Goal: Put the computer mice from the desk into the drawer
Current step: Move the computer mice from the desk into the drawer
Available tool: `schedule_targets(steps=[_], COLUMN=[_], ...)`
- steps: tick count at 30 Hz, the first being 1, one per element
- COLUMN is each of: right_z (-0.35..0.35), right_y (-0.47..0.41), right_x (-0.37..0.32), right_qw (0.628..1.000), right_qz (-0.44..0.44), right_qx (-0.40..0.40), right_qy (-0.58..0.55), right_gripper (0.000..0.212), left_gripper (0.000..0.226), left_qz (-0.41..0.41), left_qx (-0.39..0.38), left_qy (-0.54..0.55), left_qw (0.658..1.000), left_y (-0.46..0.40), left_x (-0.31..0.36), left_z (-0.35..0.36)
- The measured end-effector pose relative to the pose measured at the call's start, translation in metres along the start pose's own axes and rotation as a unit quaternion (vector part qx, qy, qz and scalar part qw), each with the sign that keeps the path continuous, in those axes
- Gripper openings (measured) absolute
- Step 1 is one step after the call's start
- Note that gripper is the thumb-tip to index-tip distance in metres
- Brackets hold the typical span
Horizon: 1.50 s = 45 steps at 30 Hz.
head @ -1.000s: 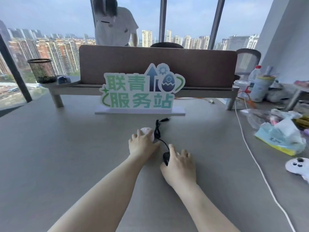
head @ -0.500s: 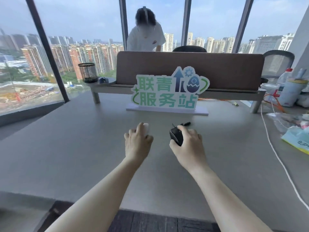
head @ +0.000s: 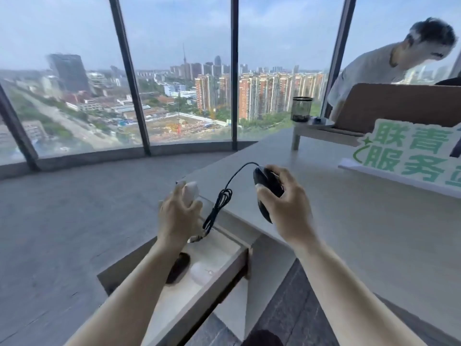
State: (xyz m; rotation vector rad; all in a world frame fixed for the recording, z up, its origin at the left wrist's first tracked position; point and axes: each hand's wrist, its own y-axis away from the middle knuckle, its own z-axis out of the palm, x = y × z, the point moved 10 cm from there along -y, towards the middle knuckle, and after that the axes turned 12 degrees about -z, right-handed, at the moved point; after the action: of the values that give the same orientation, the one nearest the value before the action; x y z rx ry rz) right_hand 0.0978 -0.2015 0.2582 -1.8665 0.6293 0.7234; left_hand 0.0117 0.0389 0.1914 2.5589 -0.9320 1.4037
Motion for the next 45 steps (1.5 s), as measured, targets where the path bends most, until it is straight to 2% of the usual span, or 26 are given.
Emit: schedule_targets(steps=[3, 5, 8, 12, 16, 19, 21, 23, 25, 27, 30, 33, 35, 37, 40, 43, 45], right_z=[0.074, 0.119, 0.179, 0.247, 0.296, 0.320, 0.333, 0.341, 0.344, 0.345, 0.346, 0.338, 0.326, 0.311, 0.286, 0.273, 0.269], right_y=[0.011, 0.023, 0.046, 0.087, 0.124, 0.137, 0.145, 0.155, 0.165, 0.170, 0.175, 0.162, 0.144, 0.132, 0.135, 0.163, 0.185], right_x=[0.004, 0.018, 0.056, 0.106, 0.145, 0.160, 0.168, 0.179, 0.188, 0.193, 0.194, 0.183, 0.162, 0.137, 0.109, 0.085, 0.072], right_qw=[0.997, 0.992, 0.980, 0.942, 0.885, 0.860, 0.841, 0.817, 0.795, 0.785, 0.777, 0.811, 0.844, 0.877, 0.908, 0.911, 0.907], right_qz=[0.015, 0.041, 0.091, 0.155, 0.208, 0.212, 0.206, 0.212, 0.225, 0.229, 0.234, 0.212, 0.154, 0.103, 0.059, 0.040, 0.031], right_qx=[-0.070, -0.117, -0.180, -0.293, -0.396, -0.432, -0.459, -0.485, -0.503, -0.509, -0.514, -0.476, -0.439, -0.406, -0.372, -0.395, -0.410], right_qy=[-0.026, -0.038, -0.001, 0.060, 0.127, 0.170, 0.199, 0.228, 0.253, 0.271, 0.278, 0.268, 0.265, 0.235, 0.182, 0.116, 0.093], right_gripper=[0.030, 0.028, 0.042, 0.052, 0.056, 0.055, 0.053, 0.059, 0.067, 0.065, 0.065, 0.064, 0.047, 0.031, 0.023, 0.027, 0.033], left_gripper=[0.053, 0.055, 0.063, 0.060, 0.054, 0.045, 0.046, 0.054, 0.073, 0.089, 0.093, 0.070, 0.049, 0.044, 0.040, 0.035, 0.038], left_qz=[-0.060, -0.117, -0.205, -0.279, -0.341, -0.359, -0.365, -0.364, -0.359, -0.349, -0.329, -0.315, -0.270, -0.218, -0.169, -0.165, -0.218], left_qx=[0.003, -0.029, -0.088, -0.150, -0.187, -0.218, -0.230, -0.246, -0.270, -0.285, -0.292, -0.272, -0.231, -0.174, -0.060, 0.030, 0.056], left_qy=[-0.071, -0.120, -0.173, -0.223, -0.236, -0.257, -0.277, -0.300, -0.316, -0.333, -0.367, -0.354, -0.335, -0.292, -0.183, -0.118, -0.075], left_qw=[0.996, 0.985, 0.959, 0.922, 0.891, 0.870, 0.858, 0.847, 0.835, 0.828, 0.819, 0.837, 0.873, 0.915, 0.967, 0.979, 0.971], left_y=[-0.009, -0.012, -0.010, 0.010, 0.027, 0.038, 0.043, 0.044, 0.045, 0.045, 0.044, 0.037, 0.023, 0.010, 0.001, 0.011, 0.025], left_x=[-0.069, -0.120, -0.188, -0.236, -0.271, -0.293, -0.304, -0.310, -0.313, -0.313, -0.313, -0.300, -0.277, -0.253, -0.234, -0.246, -0.272], left_z=[-0.018, -0.014, 0.007, 0.035, 0.060, 0.076, 0.082, 0.087, 0.092, 0.095, 0.095, 0.083, 0.067, 0.042, -0.012, -0.061, -0.080])
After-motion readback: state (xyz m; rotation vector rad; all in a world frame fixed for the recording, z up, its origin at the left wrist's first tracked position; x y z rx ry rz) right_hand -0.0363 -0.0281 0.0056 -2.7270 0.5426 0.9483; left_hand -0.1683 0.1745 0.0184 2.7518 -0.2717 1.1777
